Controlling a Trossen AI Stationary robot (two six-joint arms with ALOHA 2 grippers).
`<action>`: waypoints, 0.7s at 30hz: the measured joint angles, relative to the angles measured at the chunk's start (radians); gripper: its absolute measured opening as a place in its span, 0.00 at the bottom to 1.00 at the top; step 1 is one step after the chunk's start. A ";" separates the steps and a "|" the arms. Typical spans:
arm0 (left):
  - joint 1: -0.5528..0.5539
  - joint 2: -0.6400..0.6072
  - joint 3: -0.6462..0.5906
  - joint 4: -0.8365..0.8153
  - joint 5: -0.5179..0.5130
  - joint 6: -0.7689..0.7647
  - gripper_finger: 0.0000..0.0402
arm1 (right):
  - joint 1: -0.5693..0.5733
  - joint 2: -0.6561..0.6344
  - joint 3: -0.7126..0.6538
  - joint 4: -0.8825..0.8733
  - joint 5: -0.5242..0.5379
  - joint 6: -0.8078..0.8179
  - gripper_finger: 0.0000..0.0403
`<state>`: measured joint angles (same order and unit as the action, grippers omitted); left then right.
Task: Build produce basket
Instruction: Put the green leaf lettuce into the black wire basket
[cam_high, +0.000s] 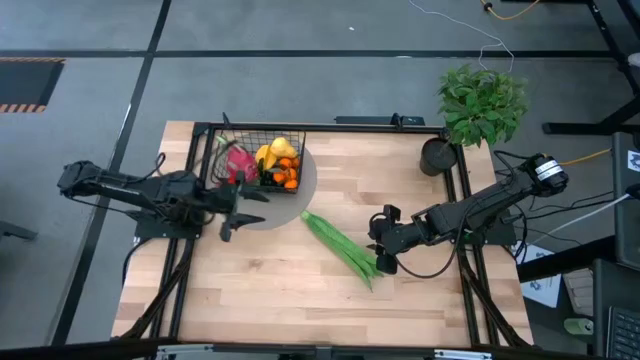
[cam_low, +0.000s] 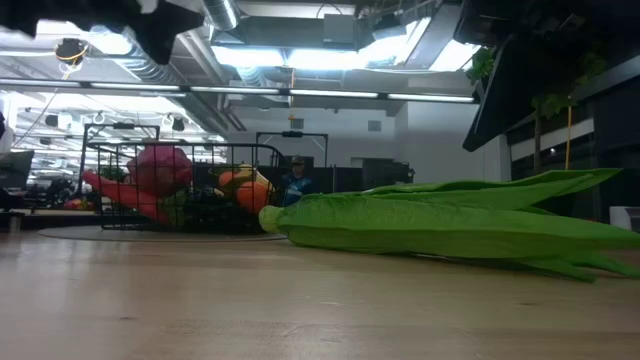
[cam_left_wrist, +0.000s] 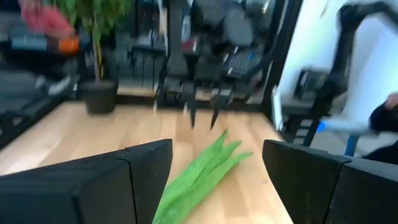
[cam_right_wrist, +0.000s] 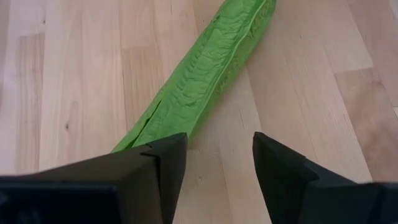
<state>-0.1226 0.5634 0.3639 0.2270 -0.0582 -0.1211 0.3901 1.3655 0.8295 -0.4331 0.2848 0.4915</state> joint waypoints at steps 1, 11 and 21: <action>0.000 -0.032 -0.041 0.045 0.008 0.000 0.60 | 0.000 0.000 0.000 0.001 0.000 0.000 0.42; 0.000 -0.318 -0.343 0.269 0.032 0.000 0.60 | 0.000 0.000 0.000 0.004 0.000 0.000 0.42; 0.000 -0.559 -0.348 -0.039 0.033 0.036 0.61 | 0.000 0.000 0.000 0.024 0.004 -0.003 0.42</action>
<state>-0.1226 0.0042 0.0161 0.1883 -0.0255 -0.0848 0.3901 1.3655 0.8295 -0.4096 0.2886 0.4890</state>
